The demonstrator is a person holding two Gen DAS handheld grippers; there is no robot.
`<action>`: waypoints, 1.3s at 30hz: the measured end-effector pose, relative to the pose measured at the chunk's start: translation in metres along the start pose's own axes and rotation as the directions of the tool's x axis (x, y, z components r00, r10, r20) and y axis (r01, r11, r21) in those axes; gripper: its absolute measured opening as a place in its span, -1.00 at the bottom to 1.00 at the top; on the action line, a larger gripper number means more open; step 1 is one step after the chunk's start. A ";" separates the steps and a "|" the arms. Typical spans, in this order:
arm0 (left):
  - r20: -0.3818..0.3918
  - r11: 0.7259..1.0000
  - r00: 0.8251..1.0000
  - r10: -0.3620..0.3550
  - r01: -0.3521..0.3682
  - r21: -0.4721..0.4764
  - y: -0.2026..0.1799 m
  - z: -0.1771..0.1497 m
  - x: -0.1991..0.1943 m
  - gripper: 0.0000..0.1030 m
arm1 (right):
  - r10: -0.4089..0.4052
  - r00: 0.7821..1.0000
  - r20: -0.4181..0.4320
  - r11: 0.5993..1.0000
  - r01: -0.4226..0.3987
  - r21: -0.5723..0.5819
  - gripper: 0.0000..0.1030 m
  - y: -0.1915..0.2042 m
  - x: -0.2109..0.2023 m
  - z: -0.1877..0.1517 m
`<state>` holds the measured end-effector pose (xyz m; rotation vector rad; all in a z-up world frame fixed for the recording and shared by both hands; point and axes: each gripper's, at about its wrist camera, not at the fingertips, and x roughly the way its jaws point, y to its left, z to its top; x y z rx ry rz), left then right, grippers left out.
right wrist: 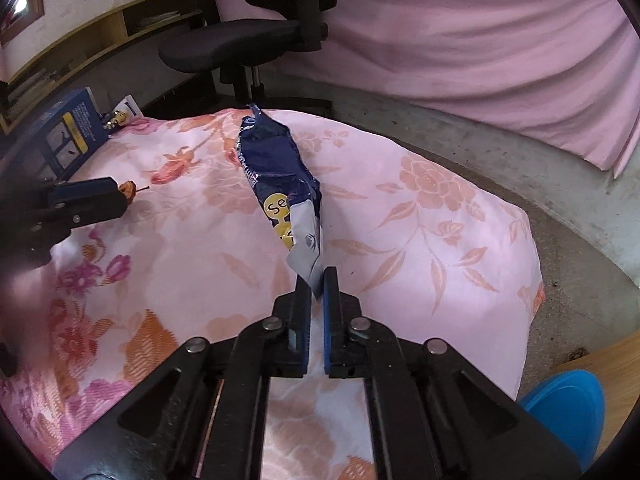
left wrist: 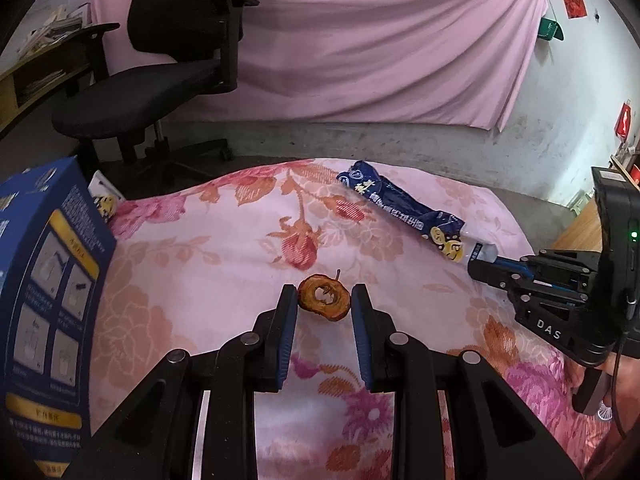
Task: Collect trash
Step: 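Lift the brown slice and blue wrapper and carry both over the blue basin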
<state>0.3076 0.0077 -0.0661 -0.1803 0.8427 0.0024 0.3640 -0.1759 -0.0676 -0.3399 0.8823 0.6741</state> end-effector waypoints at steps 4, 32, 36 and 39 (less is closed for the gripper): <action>0.035 1.000 0.999 0.002 -0.002 -0.019 0.001 -0.002 -0.011 -0.55 | 0.003 0.999 0.044 1.000 -0.004 0.024 -0.36 0.003 -0.013 -0.007; 0.605 0.969 0.761 -0.234 0.134 0.206 -0.124 0.026 -0.172 -0.55 | -0.338 0.651 0.679 0.929 0.117 0.351 -0.37 0.005 -0.211 -0.064; 0.615 0.945 0.725 -0.311 0.165 0.283 -0.161 0.026 -0.180 -0.55 | -0.415 0.612 0.673 0.896 0.148 0.419 -0.37 -0.008 -0.231 -0.082; 0.603 0.923 0.709 -0.365 0.193 0.333 -0.186 0.025 -0.179 -0.55 | -0.466 0.601 0.649 0.868 0.170 0.466 -0.37 -0.022 -0.243 -0.096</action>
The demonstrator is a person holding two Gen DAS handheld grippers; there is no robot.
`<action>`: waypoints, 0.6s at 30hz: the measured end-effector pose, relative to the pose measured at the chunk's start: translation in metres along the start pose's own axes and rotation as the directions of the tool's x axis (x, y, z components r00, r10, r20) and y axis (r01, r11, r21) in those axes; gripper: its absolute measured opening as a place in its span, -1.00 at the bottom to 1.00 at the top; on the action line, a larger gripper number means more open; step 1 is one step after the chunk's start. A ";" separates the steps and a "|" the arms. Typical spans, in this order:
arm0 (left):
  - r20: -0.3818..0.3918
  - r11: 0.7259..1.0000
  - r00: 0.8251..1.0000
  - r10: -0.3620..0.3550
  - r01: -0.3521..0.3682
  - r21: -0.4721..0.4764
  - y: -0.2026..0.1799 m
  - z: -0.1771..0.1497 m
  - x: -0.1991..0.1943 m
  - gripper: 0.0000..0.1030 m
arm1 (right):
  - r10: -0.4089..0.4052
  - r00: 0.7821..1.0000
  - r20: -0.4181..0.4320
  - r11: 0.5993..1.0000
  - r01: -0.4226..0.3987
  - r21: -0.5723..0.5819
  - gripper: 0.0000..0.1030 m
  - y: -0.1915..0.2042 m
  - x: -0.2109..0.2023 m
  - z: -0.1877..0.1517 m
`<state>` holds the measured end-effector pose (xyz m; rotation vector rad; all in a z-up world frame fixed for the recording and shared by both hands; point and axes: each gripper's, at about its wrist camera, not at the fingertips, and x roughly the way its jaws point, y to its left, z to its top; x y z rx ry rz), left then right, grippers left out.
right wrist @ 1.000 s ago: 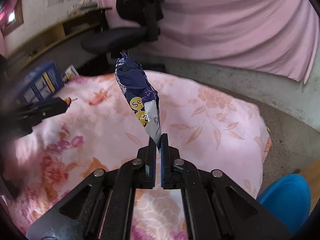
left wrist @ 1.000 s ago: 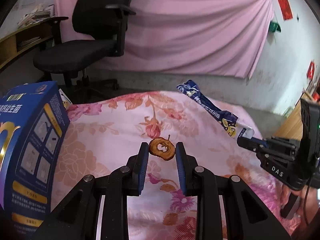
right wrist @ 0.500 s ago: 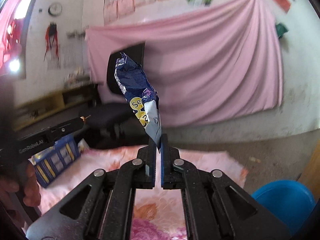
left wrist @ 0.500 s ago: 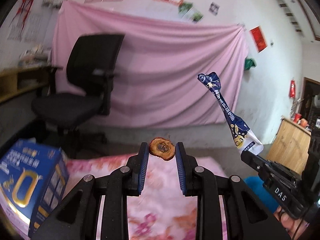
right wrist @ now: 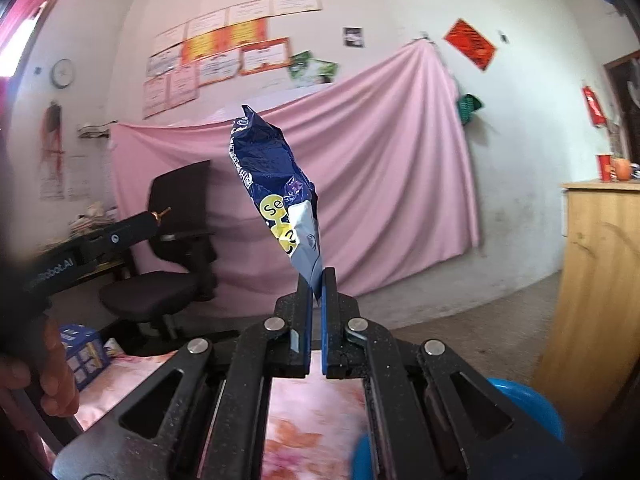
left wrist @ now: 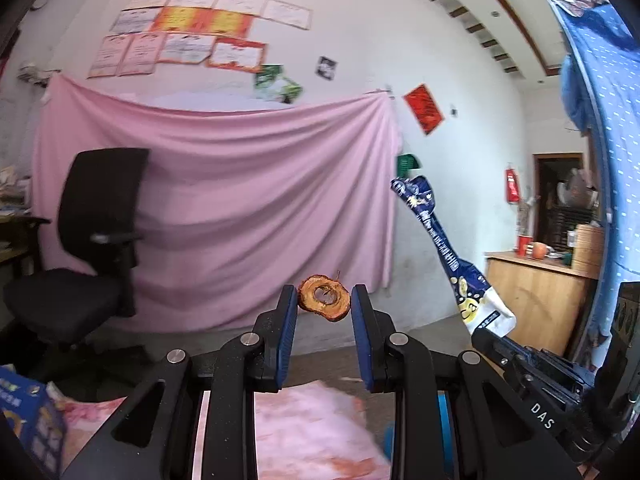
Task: Collect trash
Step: 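Lift the brown slice and blue wrapper and carry both over the blue basin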
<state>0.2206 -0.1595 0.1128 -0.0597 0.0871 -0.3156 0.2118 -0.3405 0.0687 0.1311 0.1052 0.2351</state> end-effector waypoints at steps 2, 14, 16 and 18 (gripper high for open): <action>-0.003 0.999 0.999 -0.032 0.032 0.015 -0.019 -0.001 0.007 -0.55 | -0.045 0.999 0.001 0.999 0.045 0.016 -0.37 -0.013 -0.004 0.000; -0.144 0.983 0.974 -0.173 0.180 0.036 -0.089 -0.018 0.060 -0.55 | -0.248 0.958 -0.143 0.957 0.265 0.119 -0.36 -0.072 -0.020 -0.017; -0.178 0.979 0.965 -0.195 0.202 0.021 -0.090 -0.023 0.070 -0.55 | -0.255 0.950 -0.178 0.950 0.281 0.137 -0.36 -0.080 -0.021 -0.026; -0.217 0.976 0.953 -0.212 0.216 -0.006 -0.091 -0.029 0.077 -0.55 | -0.261 0.942 -0.212 0.942 0.297 0.157 -0.36 -0.086 -0.024 -0.036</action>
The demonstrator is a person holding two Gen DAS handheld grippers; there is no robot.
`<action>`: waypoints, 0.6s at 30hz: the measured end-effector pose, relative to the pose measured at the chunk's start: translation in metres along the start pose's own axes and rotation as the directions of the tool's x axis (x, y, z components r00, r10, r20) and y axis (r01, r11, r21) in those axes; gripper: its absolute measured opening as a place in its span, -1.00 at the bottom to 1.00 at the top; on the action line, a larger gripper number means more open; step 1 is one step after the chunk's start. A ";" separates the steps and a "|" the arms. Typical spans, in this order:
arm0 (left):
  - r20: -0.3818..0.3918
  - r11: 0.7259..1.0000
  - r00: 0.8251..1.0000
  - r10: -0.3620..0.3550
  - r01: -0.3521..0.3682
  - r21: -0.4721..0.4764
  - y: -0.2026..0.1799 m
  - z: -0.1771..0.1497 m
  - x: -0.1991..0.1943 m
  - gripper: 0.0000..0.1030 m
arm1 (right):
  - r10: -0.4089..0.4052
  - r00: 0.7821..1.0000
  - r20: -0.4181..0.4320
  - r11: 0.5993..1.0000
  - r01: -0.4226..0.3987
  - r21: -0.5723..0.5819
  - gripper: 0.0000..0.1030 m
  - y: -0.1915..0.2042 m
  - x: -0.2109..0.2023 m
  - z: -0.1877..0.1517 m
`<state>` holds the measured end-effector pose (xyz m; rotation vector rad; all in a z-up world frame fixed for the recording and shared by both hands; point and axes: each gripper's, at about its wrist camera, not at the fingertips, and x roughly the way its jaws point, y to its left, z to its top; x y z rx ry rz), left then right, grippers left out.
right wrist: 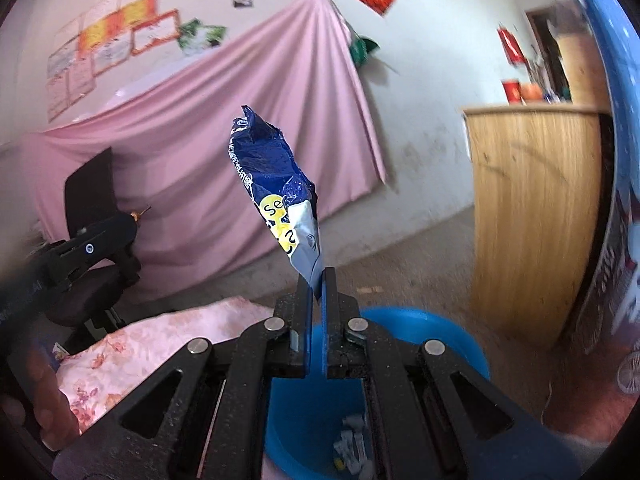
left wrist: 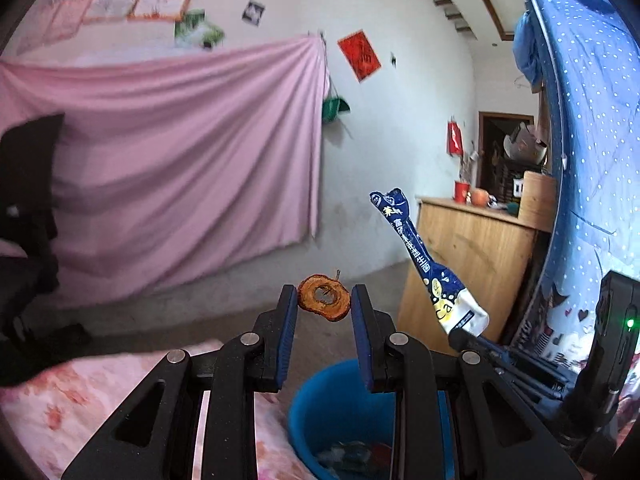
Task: Collect trash
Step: 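Lift the brown slice and blue wrapper and carry both over the blue basin, then open both grippers to drop the slice and wrapper into the basin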
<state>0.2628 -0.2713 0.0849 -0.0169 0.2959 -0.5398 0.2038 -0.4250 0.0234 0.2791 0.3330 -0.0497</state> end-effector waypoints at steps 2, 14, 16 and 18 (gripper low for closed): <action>-0.038 1.000 0.999 -0.015 0.014 -0.021 -0.002 -0.005 0.010 -0.55 | -0.014 0.999 -0.036 1.000 0.015 0.020 -0.36 -0.008 0.003 -0.007; -0.219 0.998 0.975 -0.025 0.012 -0.062 -0.001 -0.022 0.044 -0.55 | -0.049 0.983 -0.178 0.996 0.062 0.071 -0.36 -0.034 0.022 -0.027; -0.244 0.997 0.969 -0.031 0.014 -0.070 0.000 -0.024 0.047 -0.55 | -0.050 0.981 -0.187 0.995 0.065 0.073 -0.36 -0.034 0.023 -0.029; -0.260 0.997 0.965 -0.034 0.015 -0.074 0.000 -0.027 0.048 -0.55 | -0.051 0.979 -0.198 0.995 0.067 0.079 -0.36 -0.036 0.025 -0.030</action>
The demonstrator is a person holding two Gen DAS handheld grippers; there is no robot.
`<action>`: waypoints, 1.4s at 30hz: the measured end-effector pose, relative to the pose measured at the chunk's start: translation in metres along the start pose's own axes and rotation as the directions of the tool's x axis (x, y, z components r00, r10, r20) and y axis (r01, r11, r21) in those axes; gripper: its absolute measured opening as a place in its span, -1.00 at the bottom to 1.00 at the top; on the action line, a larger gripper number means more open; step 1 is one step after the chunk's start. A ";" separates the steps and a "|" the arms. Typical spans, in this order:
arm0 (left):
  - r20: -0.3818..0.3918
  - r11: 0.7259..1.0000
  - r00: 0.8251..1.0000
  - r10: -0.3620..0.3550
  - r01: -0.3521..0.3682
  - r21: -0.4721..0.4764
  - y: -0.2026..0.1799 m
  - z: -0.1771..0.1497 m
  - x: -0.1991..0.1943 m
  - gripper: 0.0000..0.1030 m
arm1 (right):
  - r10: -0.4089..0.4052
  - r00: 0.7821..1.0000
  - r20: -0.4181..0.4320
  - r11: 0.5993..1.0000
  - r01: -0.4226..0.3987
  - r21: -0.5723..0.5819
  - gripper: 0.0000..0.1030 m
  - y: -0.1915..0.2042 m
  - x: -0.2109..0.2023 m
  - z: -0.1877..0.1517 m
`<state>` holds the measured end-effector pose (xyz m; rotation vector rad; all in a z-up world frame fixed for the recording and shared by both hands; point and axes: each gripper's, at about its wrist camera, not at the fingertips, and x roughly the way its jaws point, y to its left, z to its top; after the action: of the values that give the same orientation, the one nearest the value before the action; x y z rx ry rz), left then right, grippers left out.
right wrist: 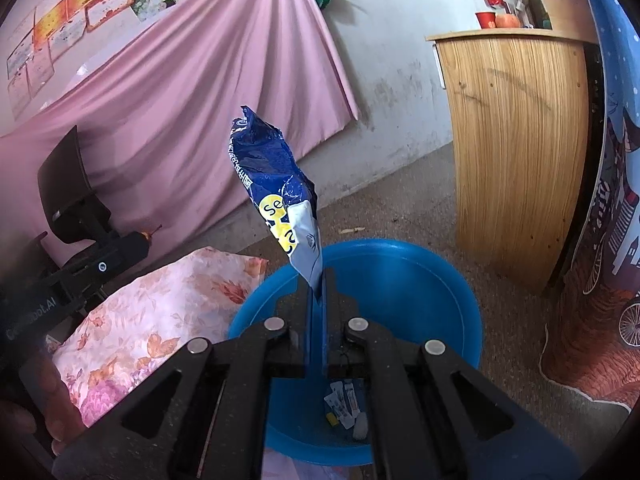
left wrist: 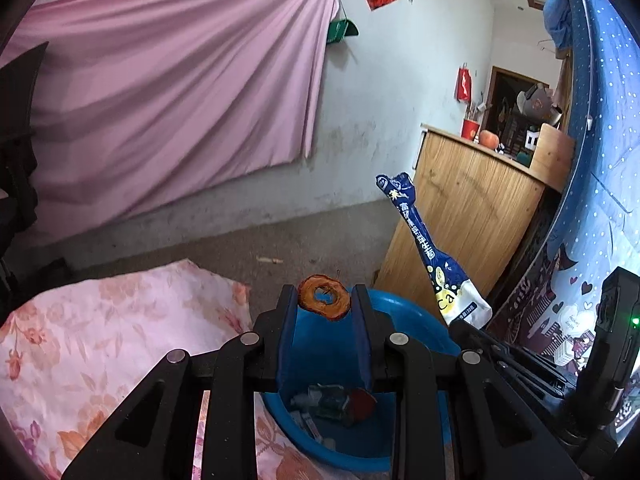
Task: Collect trash
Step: 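Open both grippers to drop the slice and wrapper into the basin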
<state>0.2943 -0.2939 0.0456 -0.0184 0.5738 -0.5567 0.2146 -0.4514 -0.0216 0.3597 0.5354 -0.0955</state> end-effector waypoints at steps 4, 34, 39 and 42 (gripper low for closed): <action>-0.031 1.000 0.999 -0.010 0.009 -0.013 -0.001 0.000 0.006 -0.54 | -0.003 1.000 -0.012 1.000 0.003 0.013 -0.36 -0.002 0.001 0.000; -0.037 0.996 0.999 0.029 -0.032 -0.081 0.034 -0.005 -0.009 0.43 | -0.007 1.000 0.012 1.000 0.007 -0.018 0.13 0.008 0.003 0.000; 0.012 0.993 0.996 0.087 -0.085 -0.087 0.055 -0.011 -0.030 0.66 | -0.008 1.000 0.028 0.999 0.009 -0.031 0.48 0.013 0.001 0.001; 0.050 0.984 0.988 0.145 -0.139 -0.112 0.067 -0.017 -0.042 0.96 | 0.000 0.999 0.041 0.999 0.001 -0.035 0.75 0.017 -0.001 0.001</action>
<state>0.2895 -0.2129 0.0417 -0.0956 0.5438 -0.3843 0.2174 -0.4363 -0.0150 0.3230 0.4962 -0.0935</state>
